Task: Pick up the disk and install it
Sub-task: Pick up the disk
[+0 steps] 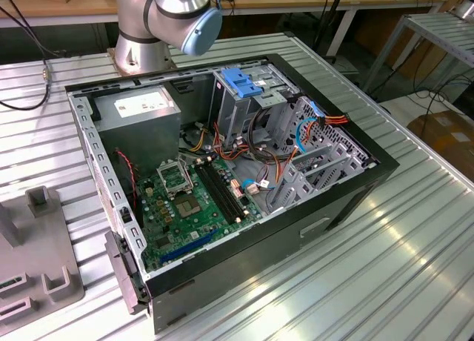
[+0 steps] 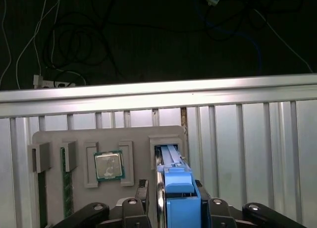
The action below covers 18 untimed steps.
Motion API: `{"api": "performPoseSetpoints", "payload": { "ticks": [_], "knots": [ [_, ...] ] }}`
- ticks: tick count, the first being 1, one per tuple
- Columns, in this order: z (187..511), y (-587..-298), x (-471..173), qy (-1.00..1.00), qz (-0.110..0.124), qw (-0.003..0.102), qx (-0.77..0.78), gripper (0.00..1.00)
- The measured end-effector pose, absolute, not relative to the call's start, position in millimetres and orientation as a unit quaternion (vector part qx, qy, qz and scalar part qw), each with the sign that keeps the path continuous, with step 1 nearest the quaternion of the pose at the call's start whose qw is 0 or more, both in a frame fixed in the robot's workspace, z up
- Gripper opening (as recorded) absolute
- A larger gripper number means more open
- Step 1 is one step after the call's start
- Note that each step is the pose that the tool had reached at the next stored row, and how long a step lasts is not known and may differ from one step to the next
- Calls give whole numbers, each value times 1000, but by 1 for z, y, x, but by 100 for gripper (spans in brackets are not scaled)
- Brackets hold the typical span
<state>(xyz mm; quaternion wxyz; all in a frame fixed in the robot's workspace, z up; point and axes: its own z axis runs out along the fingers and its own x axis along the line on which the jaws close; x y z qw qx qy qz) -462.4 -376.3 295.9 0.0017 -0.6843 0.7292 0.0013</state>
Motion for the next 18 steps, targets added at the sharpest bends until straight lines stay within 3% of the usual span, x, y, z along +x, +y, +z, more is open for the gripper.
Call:
{"api": "performPoseSetpoints", "payload": {
  "ticks": [12,14,15,18],
  "knots": [
    [296,-372,-462,729,1,2,-684,47],
    [295,-372,-462,729,1,2,-684,46],
    [295,-372,-462,729,1,2,-684,38],
    [295,-372,-462,729,1,2,-684,38]
  ]
}}
